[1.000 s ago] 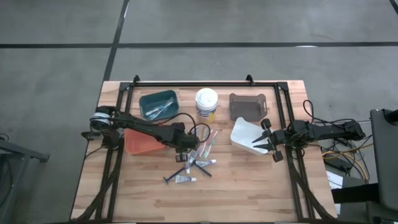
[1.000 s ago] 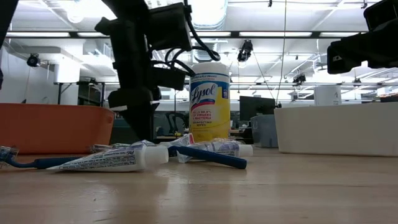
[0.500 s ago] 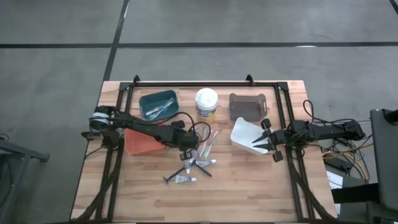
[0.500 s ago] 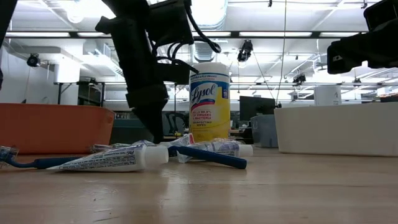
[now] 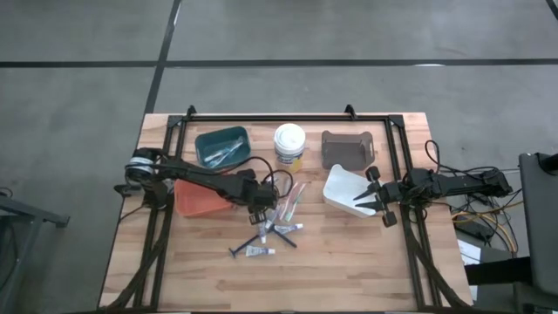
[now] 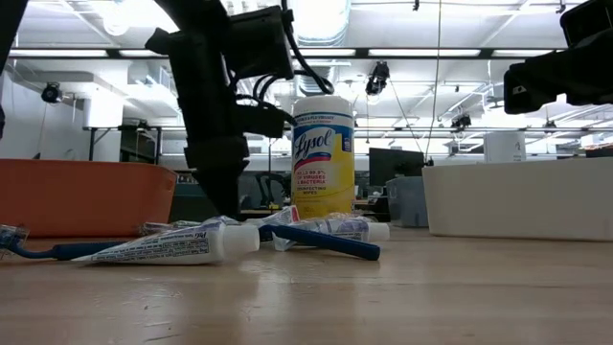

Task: Pick & Place Travel size toiletries
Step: Put the nail cutter into the orange bin

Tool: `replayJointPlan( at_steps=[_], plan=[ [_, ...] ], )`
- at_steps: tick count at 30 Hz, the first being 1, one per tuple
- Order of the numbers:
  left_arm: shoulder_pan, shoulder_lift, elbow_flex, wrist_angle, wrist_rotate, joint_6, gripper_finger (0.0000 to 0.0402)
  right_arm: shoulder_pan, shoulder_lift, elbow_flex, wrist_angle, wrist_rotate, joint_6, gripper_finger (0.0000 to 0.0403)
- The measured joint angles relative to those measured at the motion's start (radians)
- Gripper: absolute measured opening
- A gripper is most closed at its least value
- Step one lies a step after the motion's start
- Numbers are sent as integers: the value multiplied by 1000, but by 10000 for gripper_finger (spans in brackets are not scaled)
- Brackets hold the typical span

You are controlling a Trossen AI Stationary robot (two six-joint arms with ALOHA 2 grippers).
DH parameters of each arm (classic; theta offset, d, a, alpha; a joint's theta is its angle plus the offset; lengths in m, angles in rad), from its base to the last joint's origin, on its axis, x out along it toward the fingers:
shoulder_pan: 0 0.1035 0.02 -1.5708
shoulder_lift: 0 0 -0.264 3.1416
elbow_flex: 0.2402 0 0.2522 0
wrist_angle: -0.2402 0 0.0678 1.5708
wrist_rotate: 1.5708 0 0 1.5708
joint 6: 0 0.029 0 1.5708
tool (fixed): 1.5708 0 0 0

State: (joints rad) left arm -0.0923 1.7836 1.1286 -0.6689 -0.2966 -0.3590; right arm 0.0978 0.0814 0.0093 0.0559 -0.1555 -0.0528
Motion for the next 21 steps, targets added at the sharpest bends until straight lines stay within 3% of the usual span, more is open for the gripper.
replayJointPlan(
  at_steps=[14, 21],
  plan=[
    [14, -3, -80, 39, 4, -11, 206, 0, 0, 0, 0, 0, 0, 76],
    [17, -3, -83, 47, 138, -55, 168, 0, 0, 0, 0, 0, 0, 84]
  ],
)
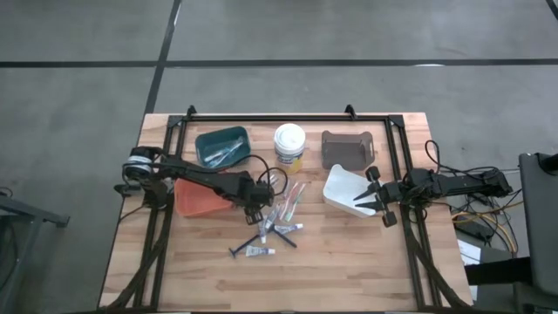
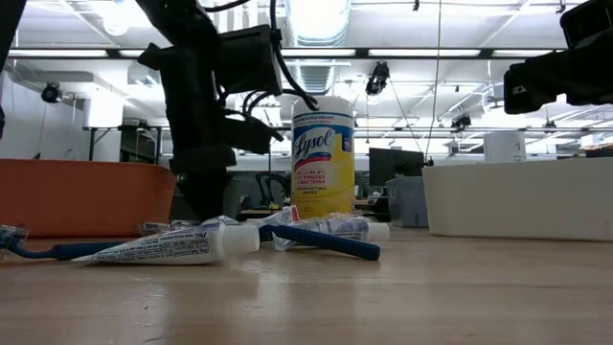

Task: Pick & Place Travel size toiletries
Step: Put the nail cutter into the orange bin

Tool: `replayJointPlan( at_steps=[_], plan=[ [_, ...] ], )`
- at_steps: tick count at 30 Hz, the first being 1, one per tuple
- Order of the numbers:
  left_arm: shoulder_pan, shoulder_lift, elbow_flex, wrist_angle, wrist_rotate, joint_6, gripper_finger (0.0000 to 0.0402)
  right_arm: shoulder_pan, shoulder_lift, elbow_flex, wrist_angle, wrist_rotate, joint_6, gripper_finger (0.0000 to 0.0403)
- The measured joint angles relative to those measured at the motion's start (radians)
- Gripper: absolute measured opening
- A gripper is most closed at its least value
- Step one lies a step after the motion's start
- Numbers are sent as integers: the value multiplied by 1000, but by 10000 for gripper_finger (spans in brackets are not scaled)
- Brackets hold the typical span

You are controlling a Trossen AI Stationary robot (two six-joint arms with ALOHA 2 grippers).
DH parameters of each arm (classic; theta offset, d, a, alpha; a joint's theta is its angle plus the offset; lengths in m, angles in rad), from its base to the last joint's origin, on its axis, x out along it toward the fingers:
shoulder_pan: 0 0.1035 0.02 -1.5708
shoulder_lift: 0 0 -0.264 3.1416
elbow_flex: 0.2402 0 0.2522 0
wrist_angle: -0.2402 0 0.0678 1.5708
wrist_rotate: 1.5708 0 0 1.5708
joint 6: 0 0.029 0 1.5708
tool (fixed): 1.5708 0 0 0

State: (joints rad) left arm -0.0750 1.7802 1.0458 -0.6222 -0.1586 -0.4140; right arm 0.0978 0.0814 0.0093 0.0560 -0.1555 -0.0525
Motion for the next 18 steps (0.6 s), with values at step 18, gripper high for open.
replayJointPlan(
  at_steps=[18],
  plan=[
    [-2, -15, 6, 14, 37, -15, 45, 0, 0, 0, 0, 0, 0, 71]
  ],
)
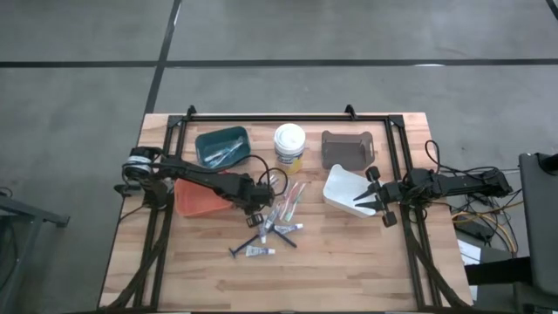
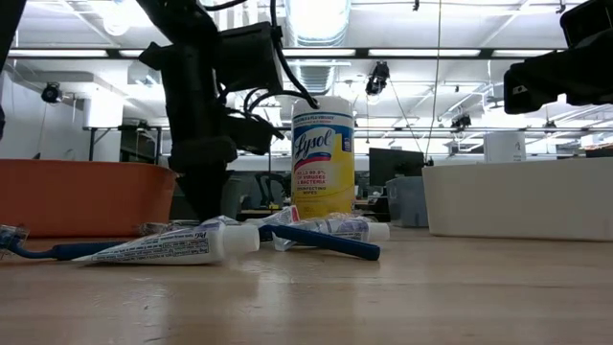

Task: Pick & Place Travel size toiletries
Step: Put the nail cutter into the orange bin

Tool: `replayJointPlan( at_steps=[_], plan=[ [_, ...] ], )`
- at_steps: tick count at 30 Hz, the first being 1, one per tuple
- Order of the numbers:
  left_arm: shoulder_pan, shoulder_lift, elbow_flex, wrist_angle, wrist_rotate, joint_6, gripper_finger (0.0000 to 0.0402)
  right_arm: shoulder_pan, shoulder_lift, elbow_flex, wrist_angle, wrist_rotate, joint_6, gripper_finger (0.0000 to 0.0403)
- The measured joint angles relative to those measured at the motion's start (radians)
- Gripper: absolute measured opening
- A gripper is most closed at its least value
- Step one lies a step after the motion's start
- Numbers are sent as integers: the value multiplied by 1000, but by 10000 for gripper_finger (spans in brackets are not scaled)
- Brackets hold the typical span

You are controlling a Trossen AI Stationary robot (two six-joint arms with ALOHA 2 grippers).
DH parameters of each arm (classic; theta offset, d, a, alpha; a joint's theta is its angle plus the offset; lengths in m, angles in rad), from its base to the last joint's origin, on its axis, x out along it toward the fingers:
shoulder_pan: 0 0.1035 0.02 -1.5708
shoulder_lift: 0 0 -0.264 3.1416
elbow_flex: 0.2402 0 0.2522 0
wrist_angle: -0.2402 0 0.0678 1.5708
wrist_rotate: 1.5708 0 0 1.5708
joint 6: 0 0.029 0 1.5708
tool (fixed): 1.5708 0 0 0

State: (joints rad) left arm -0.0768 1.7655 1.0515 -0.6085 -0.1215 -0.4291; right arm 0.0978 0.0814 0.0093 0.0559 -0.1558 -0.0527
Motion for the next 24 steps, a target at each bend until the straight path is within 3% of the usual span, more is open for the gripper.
replayJointPlan(
  at_steps=[15, 24],
  plan=[
    [-19, -119, 6, 31, -9, 29, 49, 0, 0, 0, 0, 0, 0, 83],
    [-23, -292, 5, -67, -68, 43, 49, 0, 0, 0, 0, 0, 0, 69]
  ],
)
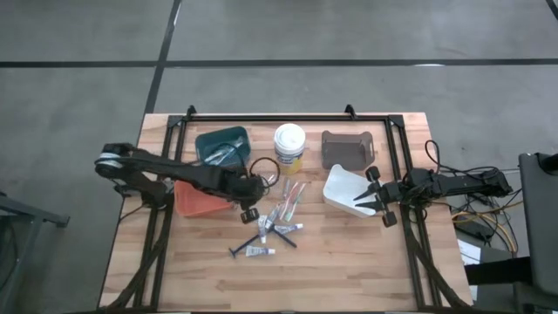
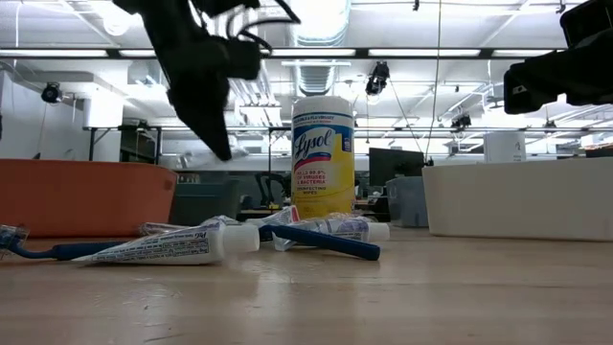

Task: Pick & Place Travel size toiletries
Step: Put the nail cutter into the orange bin

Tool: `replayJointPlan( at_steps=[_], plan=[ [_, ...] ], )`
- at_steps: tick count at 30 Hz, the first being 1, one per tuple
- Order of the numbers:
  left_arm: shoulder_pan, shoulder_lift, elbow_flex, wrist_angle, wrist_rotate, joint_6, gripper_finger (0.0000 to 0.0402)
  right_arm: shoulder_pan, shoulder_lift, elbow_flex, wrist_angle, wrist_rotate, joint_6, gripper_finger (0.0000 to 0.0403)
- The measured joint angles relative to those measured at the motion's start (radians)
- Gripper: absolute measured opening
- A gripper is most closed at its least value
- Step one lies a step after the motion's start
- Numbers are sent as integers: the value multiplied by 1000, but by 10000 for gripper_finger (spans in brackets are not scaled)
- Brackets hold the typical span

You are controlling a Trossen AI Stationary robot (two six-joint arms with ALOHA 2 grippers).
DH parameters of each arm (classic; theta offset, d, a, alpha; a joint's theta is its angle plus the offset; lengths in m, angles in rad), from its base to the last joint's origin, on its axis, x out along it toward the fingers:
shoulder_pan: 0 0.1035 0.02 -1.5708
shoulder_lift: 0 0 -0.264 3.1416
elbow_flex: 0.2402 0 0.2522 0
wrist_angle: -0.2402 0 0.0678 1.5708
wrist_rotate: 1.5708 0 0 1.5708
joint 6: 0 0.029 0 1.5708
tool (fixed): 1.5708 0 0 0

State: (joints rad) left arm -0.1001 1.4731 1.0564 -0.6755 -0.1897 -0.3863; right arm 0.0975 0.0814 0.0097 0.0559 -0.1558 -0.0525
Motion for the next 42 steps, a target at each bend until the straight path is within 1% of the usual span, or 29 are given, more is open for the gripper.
replayJointPlan(
  at_steps=[3, 8, 15, 20, 25, 31, 36, 42],
  plan=[
    [0, -74, -18, -46, -38, -7, 49, 0, 0, 0, 0, 0, 0, 68],
    [-1, -212, -102, -80, -75, -75, 49, 0, 1, 0, 0, 0, 0, 75],
    [-1, -391, -307, -81, -76, -150, 49, 0, 0, 0, 0, 0, 0, 83],
    [-1, -472, -459, -59, -74, -243, 49, 0, 0, 0, 0, 0, 0, 83],
    [-1, -508, -557, -51, -73, -280, 49, 0, 0, 0, 0, 0, 0, 74],
    [-1, -509, -587, -10, -73, -281, 54, 0, 0, 0, 0, 0, 0, 68],
    [0, -509, -578, 21, -74, -281, 78, 0, 0, 0, 0, 0, 0, 74],
    [0, -509, -576, 47, -74, -289, 122, 0, 0, 0, 0, 0, 0, 82]
  ],
)
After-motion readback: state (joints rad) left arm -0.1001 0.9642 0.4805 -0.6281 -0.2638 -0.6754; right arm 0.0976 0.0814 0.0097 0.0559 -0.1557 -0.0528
